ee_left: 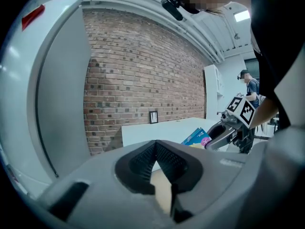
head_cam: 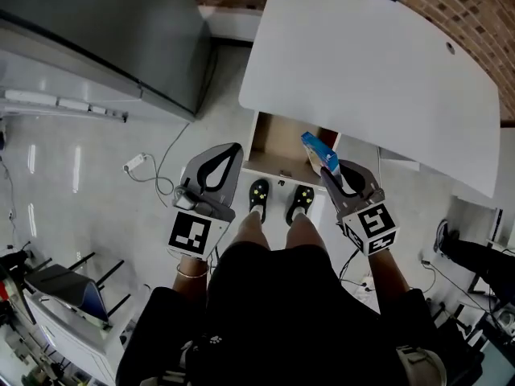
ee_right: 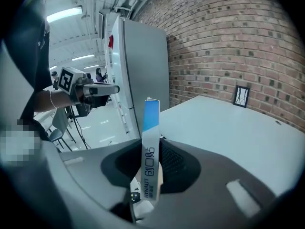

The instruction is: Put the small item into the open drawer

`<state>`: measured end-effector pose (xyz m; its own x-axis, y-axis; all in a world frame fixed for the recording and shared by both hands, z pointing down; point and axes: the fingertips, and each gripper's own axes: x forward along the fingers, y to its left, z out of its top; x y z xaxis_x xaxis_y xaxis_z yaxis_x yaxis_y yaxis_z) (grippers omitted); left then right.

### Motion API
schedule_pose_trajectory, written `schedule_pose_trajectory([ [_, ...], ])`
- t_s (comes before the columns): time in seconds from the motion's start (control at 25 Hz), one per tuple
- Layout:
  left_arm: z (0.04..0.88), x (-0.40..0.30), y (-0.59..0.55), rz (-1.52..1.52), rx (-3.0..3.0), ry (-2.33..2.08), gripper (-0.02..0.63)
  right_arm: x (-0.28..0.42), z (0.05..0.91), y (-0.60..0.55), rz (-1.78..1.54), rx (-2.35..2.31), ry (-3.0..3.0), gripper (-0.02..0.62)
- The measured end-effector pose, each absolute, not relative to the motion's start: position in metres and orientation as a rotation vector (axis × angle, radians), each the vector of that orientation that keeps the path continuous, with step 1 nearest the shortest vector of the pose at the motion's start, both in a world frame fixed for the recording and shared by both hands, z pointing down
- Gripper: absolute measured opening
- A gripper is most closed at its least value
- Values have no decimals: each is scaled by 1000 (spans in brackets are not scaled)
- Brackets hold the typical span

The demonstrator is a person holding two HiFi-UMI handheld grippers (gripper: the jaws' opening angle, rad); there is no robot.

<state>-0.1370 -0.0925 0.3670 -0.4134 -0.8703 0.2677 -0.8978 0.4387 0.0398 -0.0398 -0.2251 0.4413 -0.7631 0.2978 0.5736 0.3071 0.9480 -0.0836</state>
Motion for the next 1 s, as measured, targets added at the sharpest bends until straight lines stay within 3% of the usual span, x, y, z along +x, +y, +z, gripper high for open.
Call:
schedule_pose_trajectory([
  [1.0, 460, -139, -93, 155, 1414, -2436, -9, -55, 568, -224, -147, -617, -2291, 95],
])
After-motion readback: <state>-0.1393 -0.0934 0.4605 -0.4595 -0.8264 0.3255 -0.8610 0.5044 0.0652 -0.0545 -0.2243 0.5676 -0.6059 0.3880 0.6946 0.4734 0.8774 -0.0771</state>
